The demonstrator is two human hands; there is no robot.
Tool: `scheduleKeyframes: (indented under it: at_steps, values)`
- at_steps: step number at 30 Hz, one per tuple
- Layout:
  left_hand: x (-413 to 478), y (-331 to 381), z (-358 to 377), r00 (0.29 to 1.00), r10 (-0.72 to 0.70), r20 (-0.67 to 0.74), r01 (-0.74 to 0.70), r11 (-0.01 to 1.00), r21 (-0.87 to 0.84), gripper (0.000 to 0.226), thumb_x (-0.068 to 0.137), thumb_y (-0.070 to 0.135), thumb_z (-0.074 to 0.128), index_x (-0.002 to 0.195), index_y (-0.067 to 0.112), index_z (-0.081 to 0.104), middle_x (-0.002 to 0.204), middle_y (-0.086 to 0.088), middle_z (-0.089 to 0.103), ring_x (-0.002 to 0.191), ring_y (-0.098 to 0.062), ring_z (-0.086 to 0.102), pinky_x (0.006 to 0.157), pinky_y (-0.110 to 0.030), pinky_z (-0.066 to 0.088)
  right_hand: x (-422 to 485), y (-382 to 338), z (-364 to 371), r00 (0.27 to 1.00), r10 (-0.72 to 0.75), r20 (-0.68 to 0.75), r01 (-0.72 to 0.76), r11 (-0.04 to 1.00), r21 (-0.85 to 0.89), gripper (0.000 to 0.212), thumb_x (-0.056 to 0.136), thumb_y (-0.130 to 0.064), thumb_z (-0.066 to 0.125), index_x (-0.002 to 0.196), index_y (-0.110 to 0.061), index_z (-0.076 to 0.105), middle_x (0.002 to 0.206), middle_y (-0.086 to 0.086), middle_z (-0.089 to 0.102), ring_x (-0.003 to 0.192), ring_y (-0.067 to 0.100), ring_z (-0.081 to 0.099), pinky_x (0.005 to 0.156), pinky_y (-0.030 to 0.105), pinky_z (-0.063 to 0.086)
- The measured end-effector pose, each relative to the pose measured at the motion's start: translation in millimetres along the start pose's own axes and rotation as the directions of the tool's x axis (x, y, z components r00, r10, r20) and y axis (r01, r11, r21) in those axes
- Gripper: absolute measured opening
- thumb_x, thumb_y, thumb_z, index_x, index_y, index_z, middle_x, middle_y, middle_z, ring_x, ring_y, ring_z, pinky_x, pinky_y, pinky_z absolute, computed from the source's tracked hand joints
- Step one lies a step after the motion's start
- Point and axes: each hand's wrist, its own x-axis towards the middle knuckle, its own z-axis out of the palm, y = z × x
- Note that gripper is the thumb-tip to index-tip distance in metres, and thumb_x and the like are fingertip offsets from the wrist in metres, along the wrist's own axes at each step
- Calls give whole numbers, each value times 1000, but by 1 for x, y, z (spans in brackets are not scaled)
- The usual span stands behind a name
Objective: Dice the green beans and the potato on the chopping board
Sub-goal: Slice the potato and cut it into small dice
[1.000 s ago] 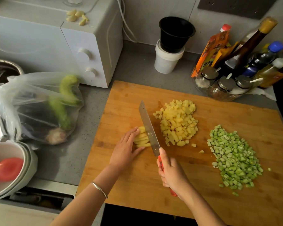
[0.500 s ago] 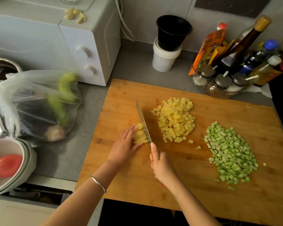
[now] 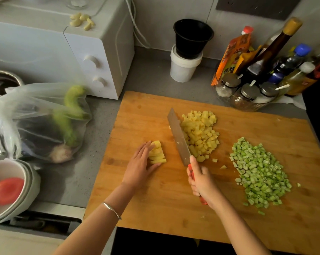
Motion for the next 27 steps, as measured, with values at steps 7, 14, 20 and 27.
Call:
scheduleKeyframes:
  at_steps: [7,14,20,27]
  values:
    - [15,15,8,1000,-3,22,4,1000,-19,67,84,53,54,138,16,41,149,-1,37,140,-18,28,114,-28,22,-9,-8,9,999,-33,12,32,997,75,58,79,-70,34,68,-14,42,49,-1,30,39,13,25,43,25,17]
    - [16,16,11,1000,-11,-7,10,997,-77,76,83,53,57,145,17,29,151,11,20,139,-4,13,110,-15,8,-17,-9,19,999,-18,48,16,999,50,57,80,-69,33,71,-13,42,49,-2,29,39,12,25,42,25,17]
    - [8,13,12,1000,-17,-11,16,994,-106,66,85,51,53,140,18,39,151,5,33,139,-5,19,112,-20,15,-11,-8,25,998,-49,46,49,999,14,56,84,-66,32,68,-14,42,50,-1,27,38,12,24,41,24,16]
    - [10,10,15,999,5,-44,-11,989,-147,64,83,53,50,135,15,48,147,-1,39,138,-11,26,115,-33,22,-1,-1,32,999,-48,-17,43,979,-198,61,90,-69,25,62,-17,38,38,-9,30,35,7,27,46,28,23]
